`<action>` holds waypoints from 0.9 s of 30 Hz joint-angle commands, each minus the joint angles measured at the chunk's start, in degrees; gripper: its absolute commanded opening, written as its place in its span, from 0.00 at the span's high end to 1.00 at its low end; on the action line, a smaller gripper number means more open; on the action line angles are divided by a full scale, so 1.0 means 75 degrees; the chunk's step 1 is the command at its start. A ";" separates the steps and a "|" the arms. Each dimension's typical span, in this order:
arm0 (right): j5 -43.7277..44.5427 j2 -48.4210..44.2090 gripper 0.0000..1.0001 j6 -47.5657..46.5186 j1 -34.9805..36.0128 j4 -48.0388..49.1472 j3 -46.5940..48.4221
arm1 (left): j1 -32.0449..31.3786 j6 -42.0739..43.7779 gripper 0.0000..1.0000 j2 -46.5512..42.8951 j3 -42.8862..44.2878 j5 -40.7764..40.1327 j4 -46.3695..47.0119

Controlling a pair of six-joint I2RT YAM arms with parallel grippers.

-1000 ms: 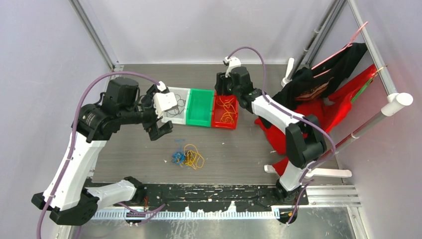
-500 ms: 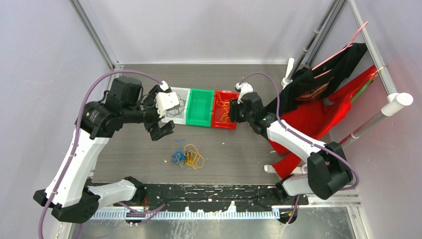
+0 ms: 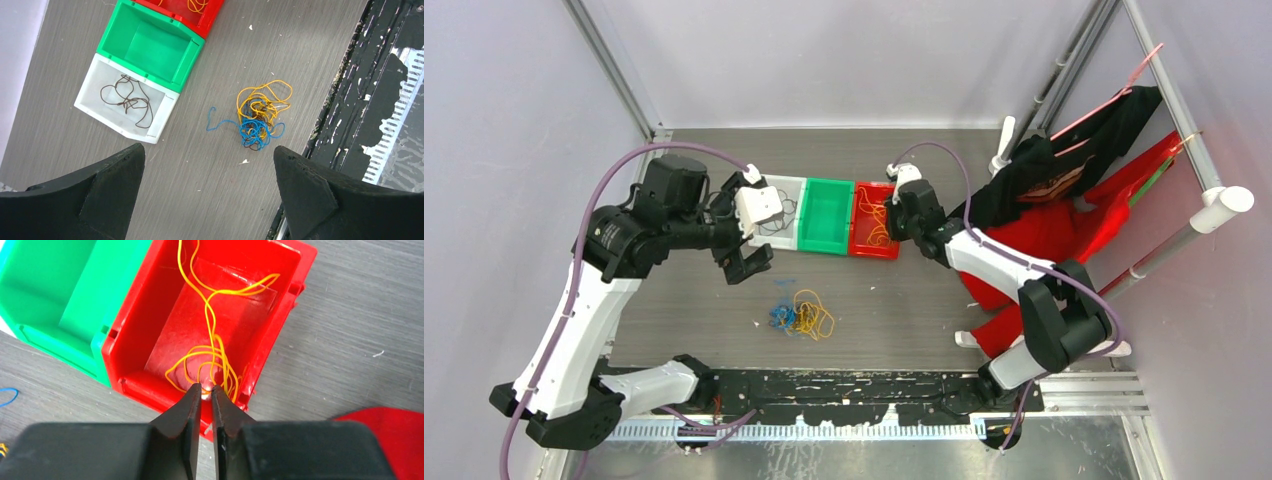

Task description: Untangle the cables

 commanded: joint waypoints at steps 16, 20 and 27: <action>-0.0179 -0.0773 0.48 -0.0072 0.0012 0.0034 0.0610 | 0.0009 0.0055 0.00 -0.0170 0.0073 0.0191 0.0022; 0.0307 -0.0473 0.49 -0.0419 -0.0059 -0.0297 0.0618 | 0.0008 -0.0018 0.00 -0.0155 0.0050 0.0233 0.0089; 0.0222 0.0298 0.57 -0.0619 -0.0074 -0.0132 0.0701 | 0.0009 -0.0014 0.00 -0.0142 0.0125 0.0200 0.0057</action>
